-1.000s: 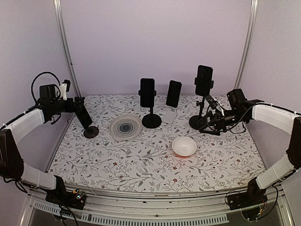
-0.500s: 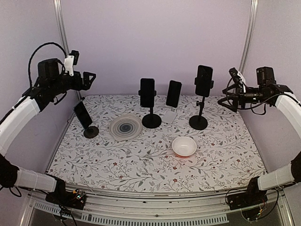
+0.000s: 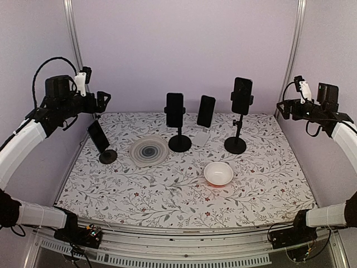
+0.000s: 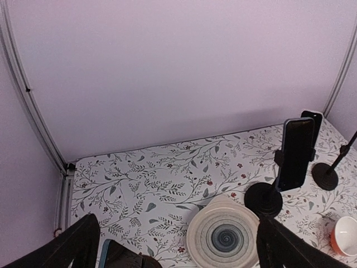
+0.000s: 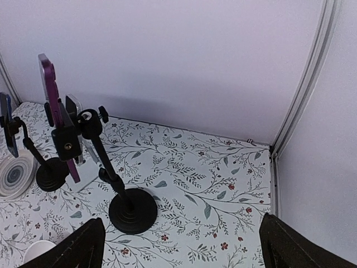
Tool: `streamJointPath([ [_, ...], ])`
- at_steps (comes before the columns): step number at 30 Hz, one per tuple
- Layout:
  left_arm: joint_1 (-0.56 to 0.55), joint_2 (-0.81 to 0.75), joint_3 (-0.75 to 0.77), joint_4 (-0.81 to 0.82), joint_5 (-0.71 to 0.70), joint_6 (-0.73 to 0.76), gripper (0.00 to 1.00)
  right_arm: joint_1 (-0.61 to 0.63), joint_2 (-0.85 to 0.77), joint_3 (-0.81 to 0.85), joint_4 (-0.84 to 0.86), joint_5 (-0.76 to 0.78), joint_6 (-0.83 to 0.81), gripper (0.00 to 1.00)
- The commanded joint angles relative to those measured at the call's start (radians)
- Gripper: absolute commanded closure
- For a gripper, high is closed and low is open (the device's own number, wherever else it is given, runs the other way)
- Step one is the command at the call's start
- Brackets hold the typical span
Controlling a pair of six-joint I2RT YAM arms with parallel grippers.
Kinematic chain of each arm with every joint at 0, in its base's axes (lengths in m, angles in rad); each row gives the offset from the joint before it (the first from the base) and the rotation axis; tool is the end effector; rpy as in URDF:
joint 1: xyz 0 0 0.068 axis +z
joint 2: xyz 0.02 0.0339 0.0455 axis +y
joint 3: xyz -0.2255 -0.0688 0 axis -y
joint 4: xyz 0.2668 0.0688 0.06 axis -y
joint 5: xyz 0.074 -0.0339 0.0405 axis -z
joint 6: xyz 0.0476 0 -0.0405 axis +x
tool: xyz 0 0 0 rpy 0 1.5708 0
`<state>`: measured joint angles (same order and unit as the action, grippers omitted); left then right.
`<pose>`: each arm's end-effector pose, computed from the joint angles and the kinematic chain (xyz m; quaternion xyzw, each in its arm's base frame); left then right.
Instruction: Place the phone on the phone stand
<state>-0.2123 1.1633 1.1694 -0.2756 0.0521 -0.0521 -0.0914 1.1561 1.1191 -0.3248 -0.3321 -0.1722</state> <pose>0.3066 -0.0686 0.3498 0.0794 0.7916 -0.1004 0.5975 0.3094 -0.0128 0.3279 -0.1266 0.8070 0.0612 0.5735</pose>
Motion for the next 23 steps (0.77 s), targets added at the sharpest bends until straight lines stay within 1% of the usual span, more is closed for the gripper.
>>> streamJointPath([
  [1, -0.014, -0.013, -0.001, -0.040, -0.053, -0.006, 0.01, 0.001, -0.035, -0.005, 0.070, 0.062, 0.092, 0.01],
  [6, -0.016, -0.042, -0.023, -0.059, -0.084, 0.019, 0.01, 0.002, -0.016, 0.051, 0.044, -0.005, 0.074, 0.01],
  [15, -0.016, -0.046, -0.024, -0.111, -0.070, 0.034, 0.01, 0.001, 0.007, 0.082, 0.029, -0.035, 0.056, 0.01],
  [23, -0.015, -0.059, -0.027, -0.079, -0.089, 0.051, 0.01, 0.002, -0.004, 0.084, 0.023, -0.065, 0.040, 0.01],
])
